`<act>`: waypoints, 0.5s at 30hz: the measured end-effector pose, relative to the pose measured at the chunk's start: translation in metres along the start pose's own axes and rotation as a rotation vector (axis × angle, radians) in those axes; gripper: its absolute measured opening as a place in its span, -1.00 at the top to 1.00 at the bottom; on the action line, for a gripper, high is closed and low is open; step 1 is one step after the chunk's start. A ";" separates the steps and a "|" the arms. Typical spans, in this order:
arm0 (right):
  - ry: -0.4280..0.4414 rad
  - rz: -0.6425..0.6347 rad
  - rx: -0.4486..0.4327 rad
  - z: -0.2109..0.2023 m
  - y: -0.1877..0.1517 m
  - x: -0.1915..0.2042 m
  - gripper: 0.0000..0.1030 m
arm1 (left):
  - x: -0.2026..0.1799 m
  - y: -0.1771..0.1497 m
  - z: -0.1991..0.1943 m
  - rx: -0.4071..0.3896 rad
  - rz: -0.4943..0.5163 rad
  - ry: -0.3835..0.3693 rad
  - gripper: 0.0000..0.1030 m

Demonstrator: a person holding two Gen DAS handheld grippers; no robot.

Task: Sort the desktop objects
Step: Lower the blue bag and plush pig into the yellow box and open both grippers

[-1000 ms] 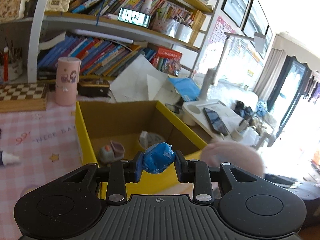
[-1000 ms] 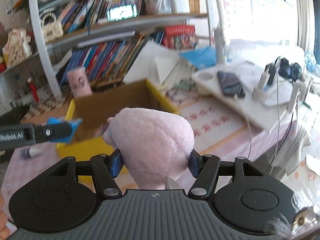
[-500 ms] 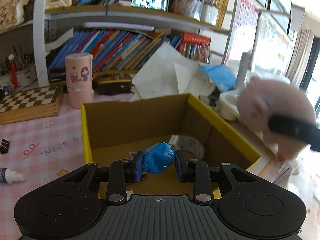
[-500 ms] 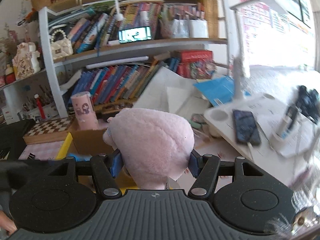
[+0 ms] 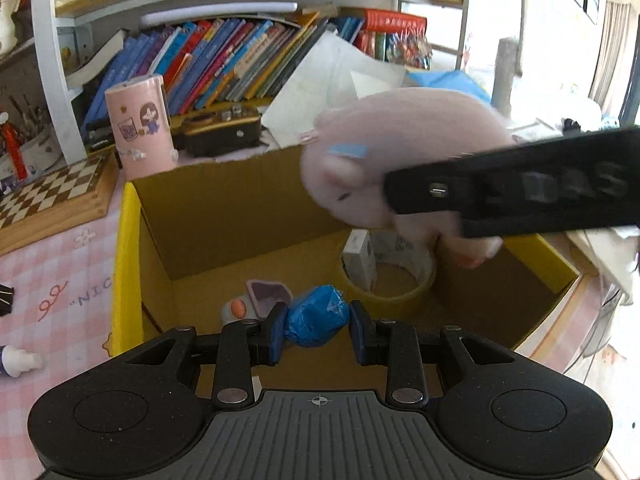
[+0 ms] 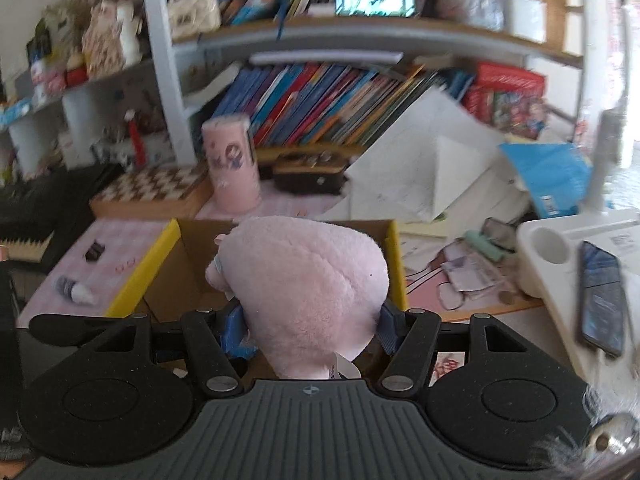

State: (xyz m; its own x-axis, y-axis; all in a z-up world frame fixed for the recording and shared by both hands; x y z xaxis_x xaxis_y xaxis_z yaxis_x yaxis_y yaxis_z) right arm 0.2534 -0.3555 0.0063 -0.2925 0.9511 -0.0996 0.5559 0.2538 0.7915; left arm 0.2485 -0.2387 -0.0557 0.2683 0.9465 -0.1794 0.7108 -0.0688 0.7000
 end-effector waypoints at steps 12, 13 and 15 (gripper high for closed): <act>0.134 -0.126 0.167 0.074 0.008 0.010 -0.19 | 0.003 -0.001 0.004 0.009 -0.034 0.017 0.35; 0.141 -0.128 0.181 0.080 0.008 0.010 -0.19 | 0.004 -0.001 0.003 0.008 -0.034 0.018 0.35; 0.143 -0.133 0.200 0.087 0.009 0.010 -0.20 | 0.005 -0.001 0.002 0.003 -0.036 0.023 0.27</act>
Point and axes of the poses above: each gripper's, at about its wrist camera, not at the fingertips, and z roughly the way its jaws point, x to its left, y to its top, the point moved 5 cm from there along z, roughly the way its jaws point, and after that the axes turned 13 degrees about -z, right-handed, at the moved point
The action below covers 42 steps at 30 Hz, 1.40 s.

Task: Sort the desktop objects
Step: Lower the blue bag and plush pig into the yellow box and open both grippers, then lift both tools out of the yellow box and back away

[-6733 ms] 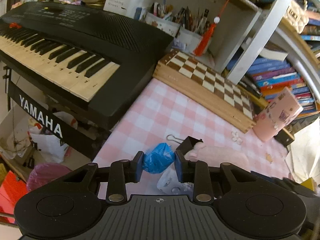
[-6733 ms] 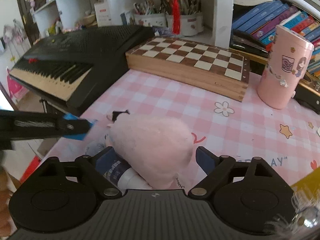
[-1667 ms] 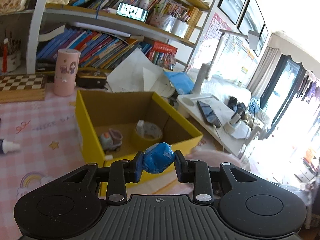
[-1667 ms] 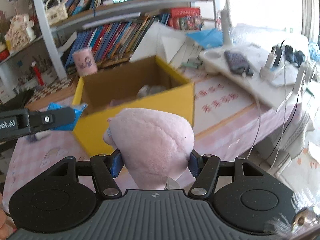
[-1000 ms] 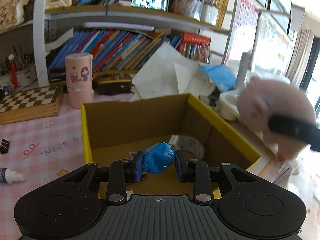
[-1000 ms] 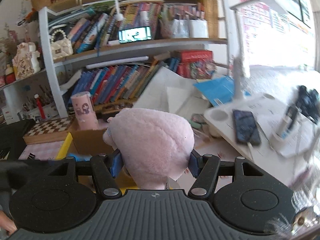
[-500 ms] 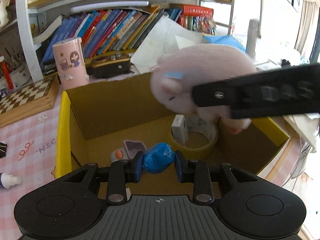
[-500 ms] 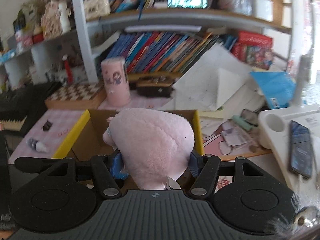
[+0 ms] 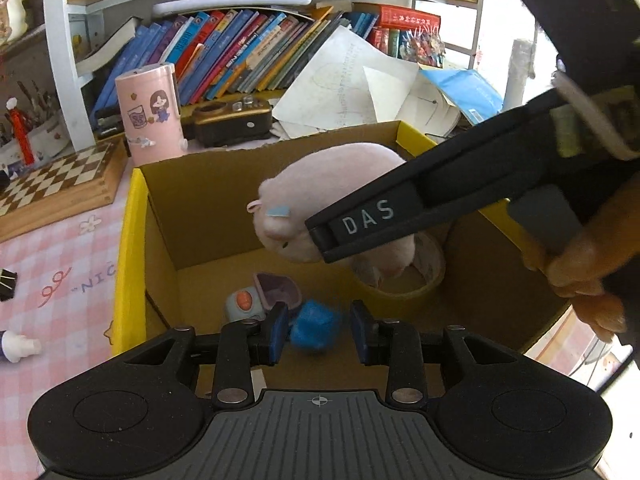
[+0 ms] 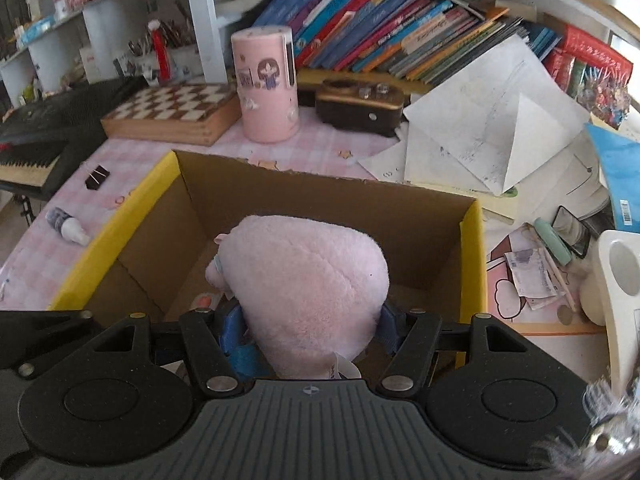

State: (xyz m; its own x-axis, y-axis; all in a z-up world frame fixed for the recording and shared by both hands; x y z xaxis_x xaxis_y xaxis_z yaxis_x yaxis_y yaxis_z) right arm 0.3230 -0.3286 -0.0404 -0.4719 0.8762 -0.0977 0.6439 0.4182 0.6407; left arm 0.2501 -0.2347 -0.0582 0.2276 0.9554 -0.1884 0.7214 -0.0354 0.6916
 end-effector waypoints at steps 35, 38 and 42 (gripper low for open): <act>-0.167 0.063 -0.294 -0.107 -0.008 0.027 -0.65 | 0.041 0.001 -0.117 -0.263 -0.090 0.077 -0.44; -0.193 0.094 -0.315 -0.122 -0.017 0.032 -0.64 | 0.048 -0.002 -0.128 -0.281 -0.106 0.080 -0.49; -0.242 0.134 -0.338 -0.140 -0.030 0.041 -0.60 | 0.056 -0.009 -0.140 -0.295 -0.120 0.080 -0.58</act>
Point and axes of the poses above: each gripper's, at about its wrist camera, not at the fingertips, and z roughly the way its jaws point, x to its left, y to its top, the point moved 5 cm from there along z, roughly the way its jaws point, and after that the axes turned 13 degrees about -z, right-handed, at the moved point
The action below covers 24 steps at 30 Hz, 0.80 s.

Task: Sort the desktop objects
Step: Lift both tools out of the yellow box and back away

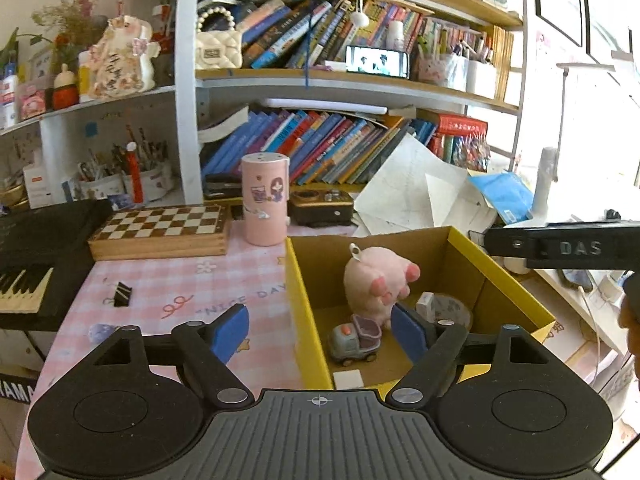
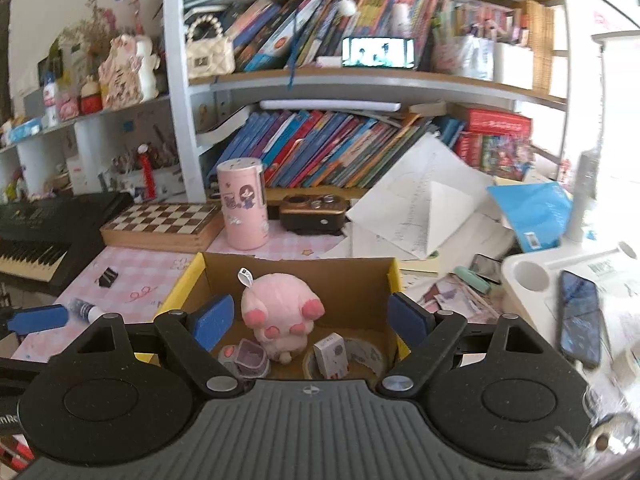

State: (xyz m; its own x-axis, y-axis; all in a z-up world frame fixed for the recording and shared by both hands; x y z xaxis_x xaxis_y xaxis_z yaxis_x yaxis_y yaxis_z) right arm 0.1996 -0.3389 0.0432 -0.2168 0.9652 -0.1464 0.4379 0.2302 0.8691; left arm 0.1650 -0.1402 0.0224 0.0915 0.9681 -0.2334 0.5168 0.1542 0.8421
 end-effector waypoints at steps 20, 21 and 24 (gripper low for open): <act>-0.215 0.123 0.065 -0.080 -0.063 0.062 -0.18 | 0.049 -0.033 -0.048 0.064 0.019 -0.067 -0.60; -0.222 0.131 0.071 -0.083 -0.066 0.067 -0.18 | 0.052 -0.035 -0.050 0.069 0.022 -0.070 -0.60; -0.244 0.156 0.091 -0.093 -0.078 0.082 -0.18 | 0.059 -0.043 -0.058 0.087 0.030 -0.076 -0.61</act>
Point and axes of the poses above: each gripper's, at about its wrist camera, not at the fingertips, and z roughly the way its jaws point, x to its left, y to its top, the point moved 5 cm from there along z, roughly the way its jaws point, and after that the axes turned 13 degrees about -z, right-handed, at the moved point
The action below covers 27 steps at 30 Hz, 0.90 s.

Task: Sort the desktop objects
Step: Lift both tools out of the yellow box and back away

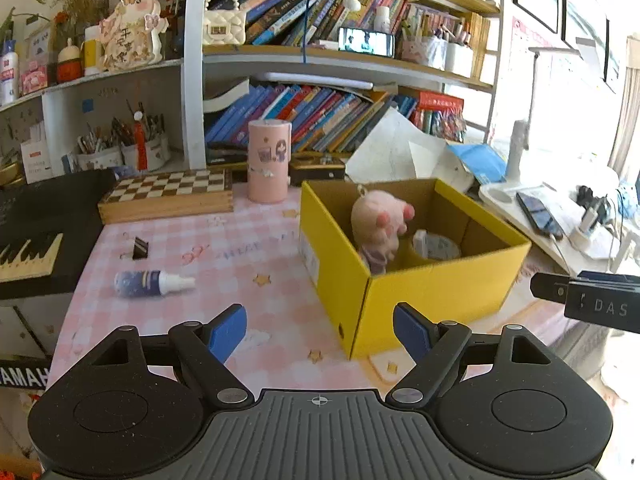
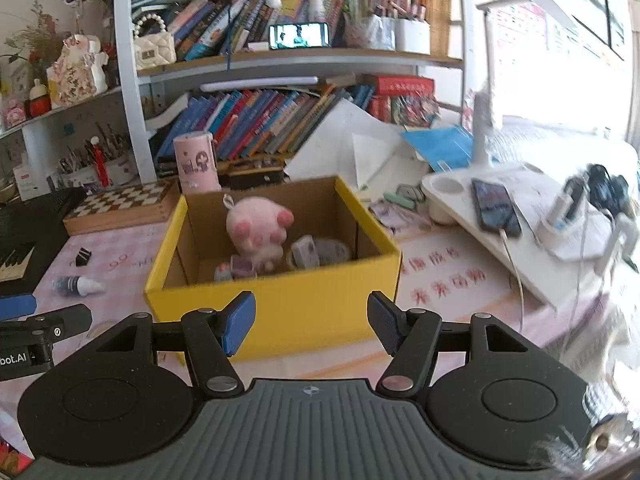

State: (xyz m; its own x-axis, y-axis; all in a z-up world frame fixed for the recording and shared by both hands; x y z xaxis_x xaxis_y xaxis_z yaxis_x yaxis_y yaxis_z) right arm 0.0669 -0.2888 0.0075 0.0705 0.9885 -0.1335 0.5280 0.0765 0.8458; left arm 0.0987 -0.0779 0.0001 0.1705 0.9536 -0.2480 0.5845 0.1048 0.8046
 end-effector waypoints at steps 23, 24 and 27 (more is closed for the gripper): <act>0.007 0.062 0.159 -0.047 -0.074 0.079 -0.19 | 0.044 -0.053 -0.034 0.148 0.021 -0.032 -0.61; 0.012 0.062 0.164 -0.047 -0.075 0.082 -0.19 | 0.046 -0.054 -0.035 0.153 0.020 -0.030 -0.61; 0.027 0.060 0.176 -0.047 -0.078 0.091 -0.19 | 0.053 -0.056 -0.038 0.157 0.016 -0.024 -0.61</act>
State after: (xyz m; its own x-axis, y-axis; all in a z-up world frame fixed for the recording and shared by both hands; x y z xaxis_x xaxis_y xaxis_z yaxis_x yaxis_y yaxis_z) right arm -0.0077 -0.1988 -0.0458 0.0844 0.9940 -0.0697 0.6637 -0.0039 0.7480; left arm 0.0448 -0.0225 -0.0377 0.1985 0.9477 -0.2499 0.6983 0.0421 0.7145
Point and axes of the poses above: each gripper's, at about its wrist camera, not at the fingertips, and z roughly the way its jaws point, x to its left, y to its top, the point moved 5 cm from there along z, roughly the way its jaws point, and after that the axes turned 13 degrees about -z, right-handed, at the moved point
